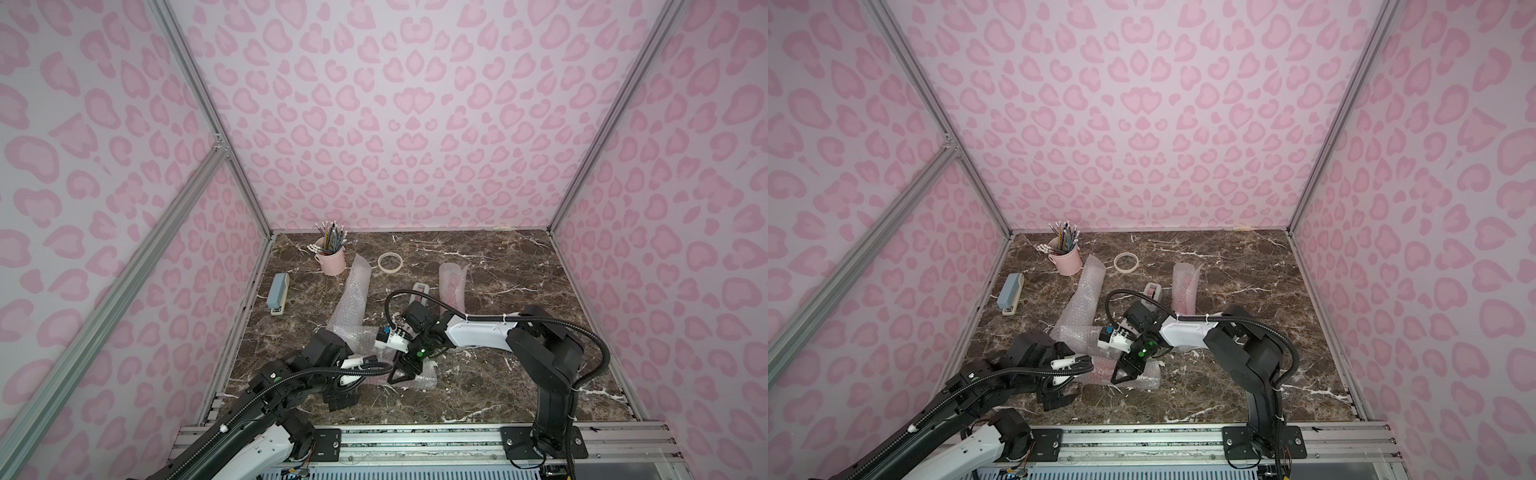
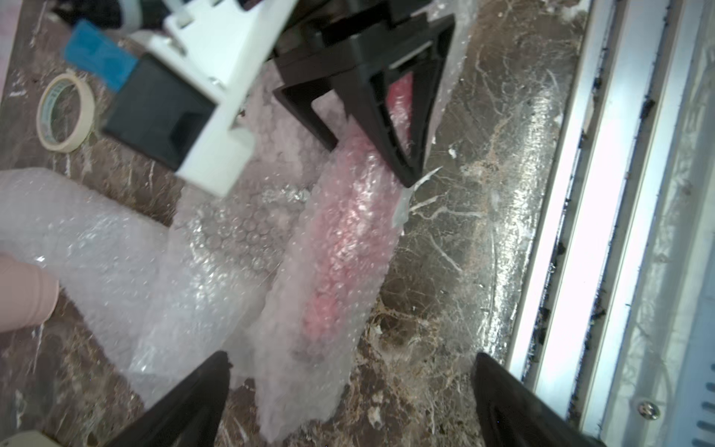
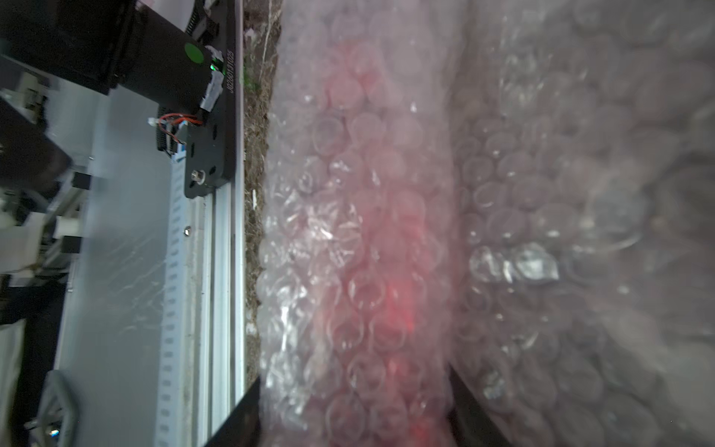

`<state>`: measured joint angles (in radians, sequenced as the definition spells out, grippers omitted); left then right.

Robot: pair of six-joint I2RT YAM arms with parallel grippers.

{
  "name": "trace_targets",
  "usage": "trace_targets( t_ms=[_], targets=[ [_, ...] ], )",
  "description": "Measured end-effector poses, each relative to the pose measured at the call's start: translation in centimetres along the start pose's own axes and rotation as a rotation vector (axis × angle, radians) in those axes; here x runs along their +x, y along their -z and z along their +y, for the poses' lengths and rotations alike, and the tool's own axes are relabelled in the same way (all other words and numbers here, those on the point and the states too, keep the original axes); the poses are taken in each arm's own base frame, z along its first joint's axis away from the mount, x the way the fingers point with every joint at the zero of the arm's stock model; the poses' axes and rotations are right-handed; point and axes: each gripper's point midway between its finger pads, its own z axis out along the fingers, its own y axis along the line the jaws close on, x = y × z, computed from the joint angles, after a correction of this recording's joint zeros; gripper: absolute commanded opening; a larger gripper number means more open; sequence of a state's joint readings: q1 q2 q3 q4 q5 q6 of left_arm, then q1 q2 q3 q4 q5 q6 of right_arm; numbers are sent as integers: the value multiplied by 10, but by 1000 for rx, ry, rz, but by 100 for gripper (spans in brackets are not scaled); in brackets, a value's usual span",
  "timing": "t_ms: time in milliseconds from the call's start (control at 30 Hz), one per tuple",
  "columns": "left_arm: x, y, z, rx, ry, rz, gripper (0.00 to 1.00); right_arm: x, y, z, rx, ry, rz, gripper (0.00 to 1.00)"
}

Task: Wrap wine bottles in bubble wrap
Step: Wrap the wine bottle in bubble wrap.

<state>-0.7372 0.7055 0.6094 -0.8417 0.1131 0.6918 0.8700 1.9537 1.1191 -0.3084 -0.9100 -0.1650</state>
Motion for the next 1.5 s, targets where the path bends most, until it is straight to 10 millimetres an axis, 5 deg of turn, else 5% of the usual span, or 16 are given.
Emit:
trace_targets(
  t_ms=[333, 833, 1167, 1233, 1300, 1500],
  targets=[
    [-7, -58, -21, 19, -361, 72, 99, 3, -4, 4, -156, -139, -5, 43],
    [-9, -94, 9, -111, -436, 206, 84, 14, 0, 6, -239, -241, -48, 46],
    [-9, -93, 8, -56, -385, 214, 52, 12, 6, 7, -174, -181, -71, 75],
    [-8, -91, 11, -51, -344, 205, 53, 10, 10, 6, -137, -172, -79, 79],
    [-6, -91, 10, -32, -320, 200, 55, 7, 16, 3, -91, -168, -92, 98],
    [-7, -94, 6, 18, -269, 184, 58, 4, 31, -8, 8, -156, -116, 98]
  ],
)
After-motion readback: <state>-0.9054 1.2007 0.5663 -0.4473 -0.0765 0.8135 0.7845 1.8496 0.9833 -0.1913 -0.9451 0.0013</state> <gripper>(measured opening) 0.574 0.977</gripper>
